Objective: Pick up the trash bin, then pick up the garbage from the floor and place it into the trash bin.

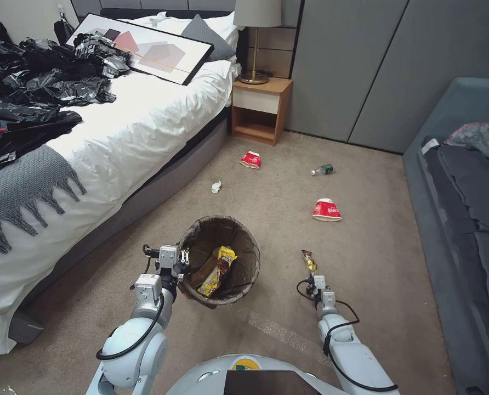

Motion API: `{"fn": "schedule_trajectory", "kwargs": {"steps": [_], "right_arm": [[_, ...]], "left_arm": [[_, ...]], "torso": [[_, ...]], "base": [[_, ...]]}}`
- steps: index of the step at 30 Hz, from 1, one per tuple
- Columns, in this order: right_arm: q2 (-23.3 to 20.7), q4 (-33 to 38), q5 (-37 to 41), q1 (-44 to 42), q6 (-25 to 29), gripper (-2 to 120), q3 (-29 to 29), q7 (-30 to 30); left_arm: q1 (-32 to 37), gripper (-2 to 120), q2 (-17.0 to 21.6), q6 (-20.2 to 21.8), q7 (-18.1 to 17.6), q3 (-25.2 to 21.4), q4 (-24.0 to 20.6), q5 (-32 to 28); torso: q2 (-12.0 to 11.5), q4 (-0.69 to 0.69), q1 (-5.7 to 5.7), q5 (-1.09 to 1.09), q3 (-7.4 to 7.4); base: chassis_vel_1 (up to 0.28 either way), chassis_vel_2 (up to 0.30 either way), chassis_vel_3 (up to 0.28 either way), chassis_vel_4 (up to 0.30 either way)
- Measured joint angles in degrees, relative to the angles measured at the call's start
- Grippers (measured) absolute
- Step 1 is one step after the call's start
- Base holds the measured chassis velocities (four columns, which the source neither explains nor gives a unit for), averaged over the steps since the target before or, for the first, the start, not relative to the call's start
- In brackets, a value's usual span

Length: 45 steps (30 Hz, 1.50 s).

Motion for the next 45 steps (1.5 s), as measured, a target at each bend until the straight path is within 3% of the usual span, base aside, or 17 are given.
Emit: {"fn": "schedule_trajectory", "kwargs": {"steps": [6, 9, 13, 14, 17, 18, 21, 25, 33, 45], "right_arm": [[0.00, 0.68, -0.29, -0.25, 0.78, 0, 0.04, 0.61], [-0.03, 4.26, -0.84, -1.47, 2.82, 0, 0.04, 1.39], [0.08, 16.60, -1.01, -4.97, 7.66, 0, 0.01, 1.65], [0.08, 16.60, -1.01, -4.97, 7.66, 0, 0.01, 1.65], [0.09, 28.94, -1.17, -8.46, 13.09, 0, -0.99, -1.43], [0.09, 28.94, -1.17, -8.46, 13.09, 0, -0.99, -1.43], [-0.81, 42.81, -1.17, -12.00, 17.59, 0, -4.28, -9.41], [-2.41, 49.34, -0.91, -13.83, 17.99, 0, -7.75, -13.90], [-7.78, 53.91, 0.56, -14.37, 14.81, 0, -12.92, -15.50], [-11.02, 52.73, 0.98, -14.54, 13.14, 0, -16.95, -15.38]], "left_arm": [[0.00, 7, 0.03, 0.02, 0.03, -0.01, 0.01, 0.00], [0.01, 7, 0.04, 0.03, 0.04, -0.01, 0.02, 0.00], [-0.20, 7, 0.01, 0.08, 0.02, 0.25, 0.30, 0.00], [-0.20, 7, 0.01, 0.08, 0.02, 0.25, 0.30, 0.00], [-0.26, 7, 0.04, 0.41, -0.11, 0.42, 0.34, -0.02], [-0.26, 7, 0.04, 0.41, -0.11, 0.42, 0.34, -0.02], [-0.11, 7, 0.06, 1.25, -0.27, 1.01, 0.21, -0.34], [-0.12, 7, 0.22, 1.91, -0.42, 1.19, -0.11, -0.93], [-0.23, 7, 0.15, 2.81, -0.61, 1.54, -0.34, -1.75], [-0.55, 7, -0.05, 3.26, -0.72, 1.63, -0.35, -1.94]], "torso": [[0.00, 0.00, 0.00, -0.01, 0.00], [0.00, 0.00, 0.00, 0.00, 0.00], [0.00, 0.01, 0.00, -0.01, 0.00], [0.00, 0.01, 0.00, -0.01, 0.00], [0.00, 0.01, 0.00, 0.00, 0.00], [0.00, 0.01, 0.00, 0.00, 0.00], [0.00, 0.02, 0.00, -0.01, 0.00], [0.00, 0.01, 0.00, -0.01, 0.00], [0.00, 0.02, 0.00, 0.00, 0.00], [0.00, 0.01, 0.00, 0.00, 0.00]], "base": [[0.000, 0.000, 0.000, 0.000], [0.000, 0.000, 0.000, 0.000], [0.000, 0.000, 0.000, 0.000], [0.000, 0.000, 0.000, 0.000], [0.000, 0.000, 0.000, 0.000], [0.000, 0.000, 0.000, 0.000], [0.000, 0.000, 0.000, 0.000], [0.000, 0.000, 0.000, 0.000], [0.000, 0.000, 0.000, 0.000], [0.000, 0.000, 0.000, 0.000]]}}
